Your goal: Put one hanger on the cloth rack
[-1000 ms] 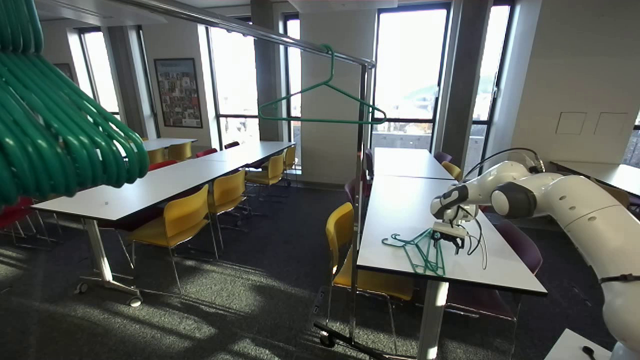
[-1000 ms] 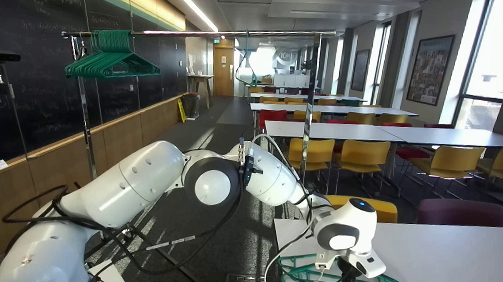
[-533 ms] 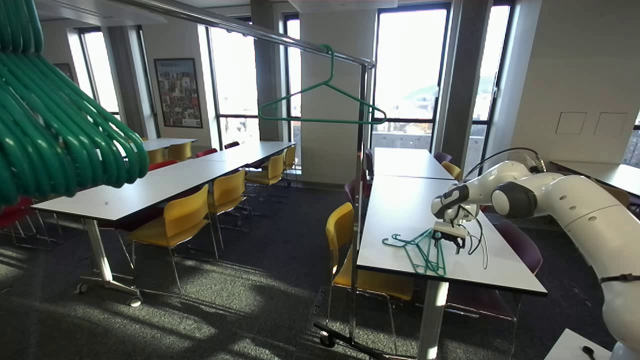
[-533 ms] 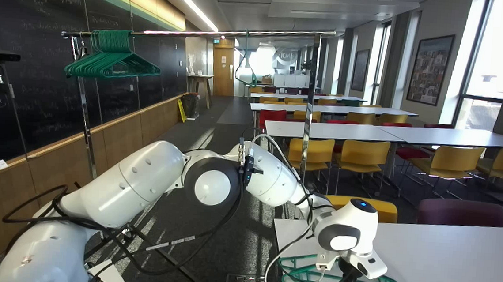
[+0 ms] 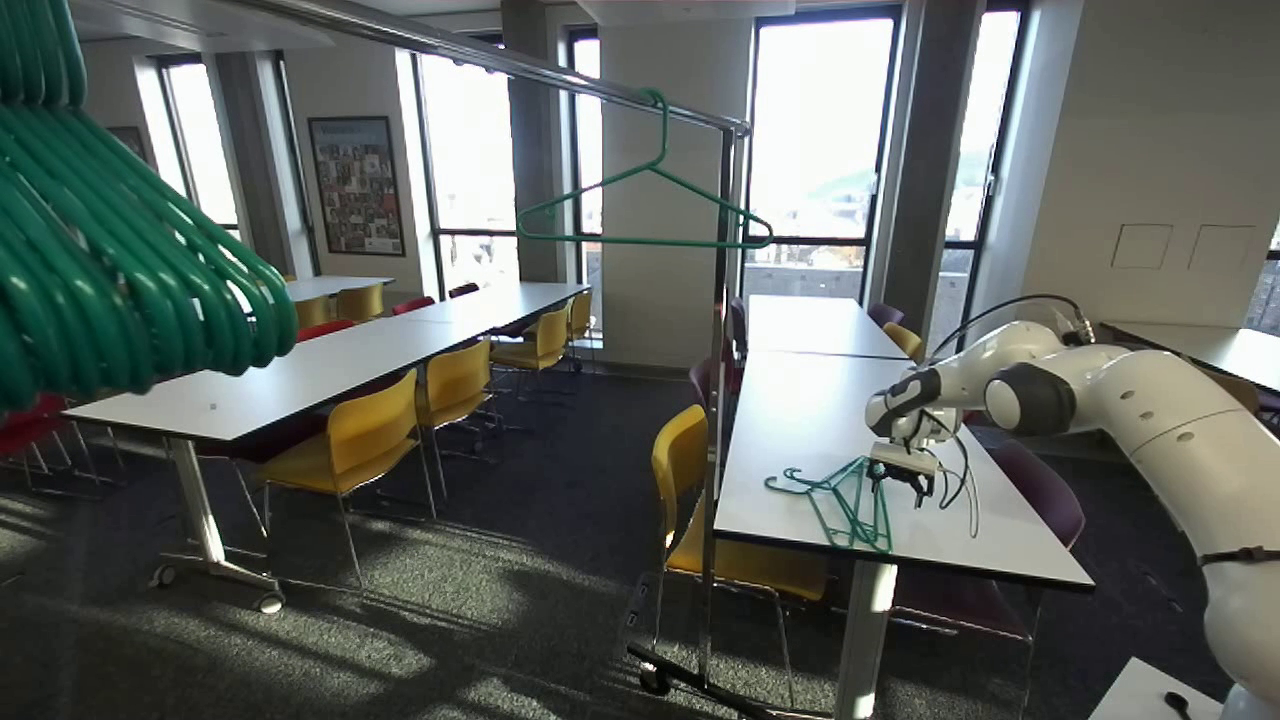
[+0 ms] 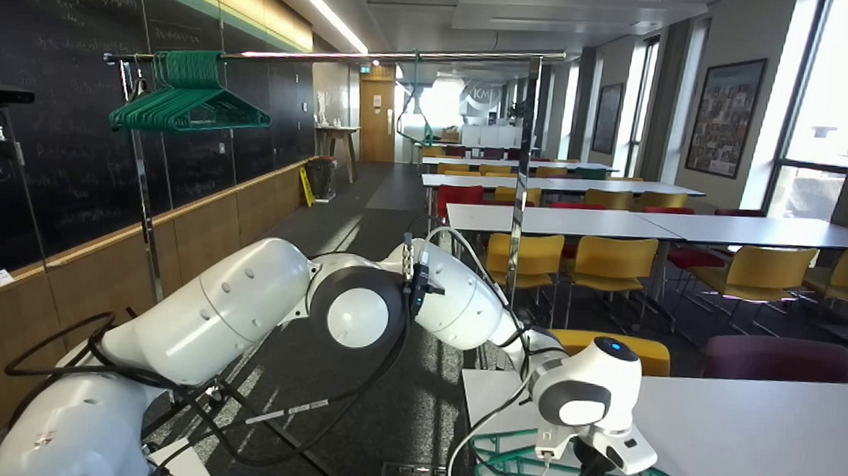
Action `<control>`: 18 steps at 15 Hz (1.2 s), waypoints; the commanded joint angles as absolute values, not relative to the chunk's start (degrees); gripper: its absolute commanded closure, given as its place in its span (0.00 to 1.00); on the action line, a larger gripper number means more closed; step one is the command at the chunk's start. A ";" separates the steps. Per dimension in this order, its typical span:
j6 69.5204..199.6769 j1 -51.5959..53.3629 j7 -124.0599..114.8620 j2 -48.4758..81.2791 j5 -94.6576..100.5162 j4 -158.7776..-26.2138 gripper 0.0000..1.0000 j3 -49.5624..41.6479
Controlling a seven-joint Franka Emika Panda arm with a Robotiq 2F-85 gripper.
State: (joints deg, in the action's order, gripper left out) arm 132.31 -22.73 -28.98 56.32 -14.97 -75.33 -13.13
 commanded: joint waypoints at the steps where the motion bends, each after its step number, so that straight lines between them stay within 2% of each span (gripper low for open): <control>1: 130.70 -23.67 -26.66 53.62 -15.61 -77.39 0.00 -12.21; 18: 130.96 -23.27 -25.90 53.54 -15.18 -78.72 0.00 -12.58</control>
